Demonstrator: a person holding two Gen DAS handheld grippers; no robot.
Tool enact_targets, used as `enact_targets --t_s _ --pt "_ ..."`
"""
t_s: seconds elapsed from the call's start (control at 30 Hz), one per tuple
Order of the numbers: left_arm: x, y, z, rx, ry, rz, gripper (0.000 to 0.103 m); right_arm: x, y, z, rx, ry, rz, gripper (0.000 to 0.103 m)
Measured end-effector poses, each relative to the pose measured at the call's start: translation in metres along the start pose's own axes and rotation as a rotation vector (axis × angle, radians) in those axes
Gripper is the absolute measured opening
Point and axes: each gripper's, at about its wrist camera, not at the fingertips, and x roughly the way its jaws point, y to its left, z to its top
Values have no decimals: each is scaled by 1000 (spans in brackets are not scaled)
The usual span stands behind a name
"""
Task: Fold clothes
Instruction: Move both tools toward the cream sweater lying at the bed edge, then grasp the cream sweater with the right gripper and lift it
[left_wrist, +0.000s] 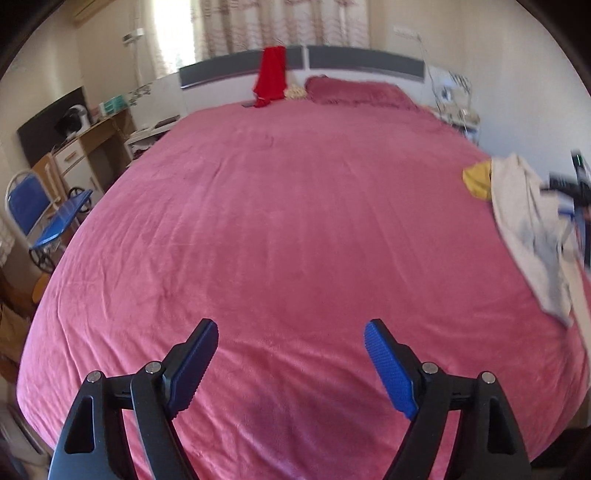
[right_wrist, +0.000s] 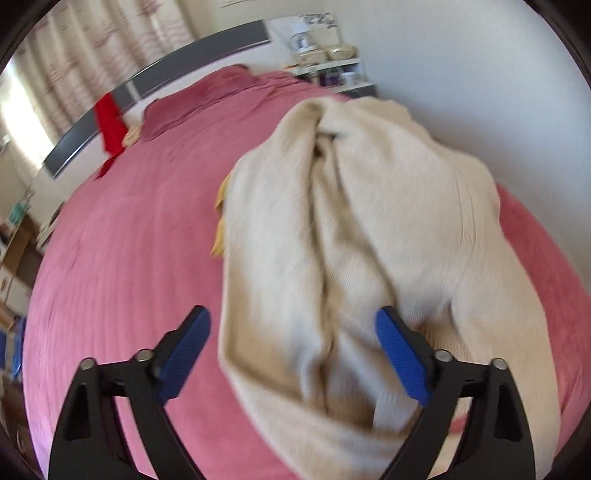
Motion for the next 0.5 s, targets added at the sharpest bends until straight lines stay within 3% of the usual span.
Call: enact_targets --t_s 0.2,0.33,0.43,0.47,0.5 --pt "14 -11 -3 56 -38 -25 83 50 17 53 -33 36 -9 85" --pt "28 -3 10 -40 -9 -137 83 85 12 70 34 96 49 85" --pt "41 3 22 -123 20 -197 83 110 11 76 32 153 39 85" --pt "44 4 26 -145 22 -202 83 116 13 76 23 173 41 79" --pt "48 3 30 -149 20 -180 83 123 16 74 5 206 34 33"
